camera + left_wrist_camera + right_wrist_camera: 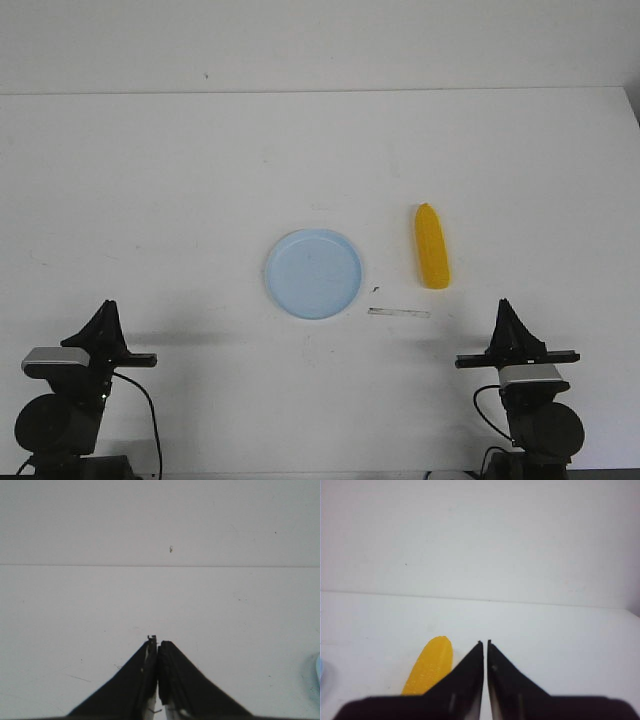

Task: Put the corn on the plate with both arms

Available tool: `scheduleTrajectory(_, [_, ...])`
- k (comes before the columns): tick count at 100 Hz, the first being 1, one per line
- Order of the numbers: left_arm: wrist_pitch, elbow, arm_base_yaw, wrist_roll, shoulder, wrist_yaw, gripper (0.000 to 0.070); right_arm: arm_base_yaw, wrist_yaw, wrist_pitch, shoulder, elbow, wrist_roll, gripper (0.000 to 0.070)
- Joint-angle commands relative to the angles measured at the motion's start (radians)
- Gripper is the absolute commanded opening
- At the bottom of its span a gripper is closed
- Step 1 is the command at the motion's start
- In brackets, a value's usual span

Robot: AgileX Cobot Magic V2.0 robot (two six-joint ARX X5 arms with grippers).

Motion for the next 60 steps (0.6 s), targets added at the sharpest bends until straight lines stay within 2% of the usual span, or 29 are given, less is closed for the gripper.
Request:
scheduleTrajectory(1, [0.016,0.003,0.002,0.005,-0.001,-0.002,0.0001,0.002,0.000,0.010,0.001,-0.001,0.009,0.0015])
scheduleTrajectory(46, [0.017,0.003,0.002,0.005,-0.001,-0.002,0.0002,0.002,0.005,0.022,0.001,-0.001,0.000,0.0015])
scheduleTrajectory(60, [0.017,0.003,0.002,0.005,-0.001,-0.002,0.0002,0.001,0.021,0.021,0.002,0.014,0.038,0.0009])
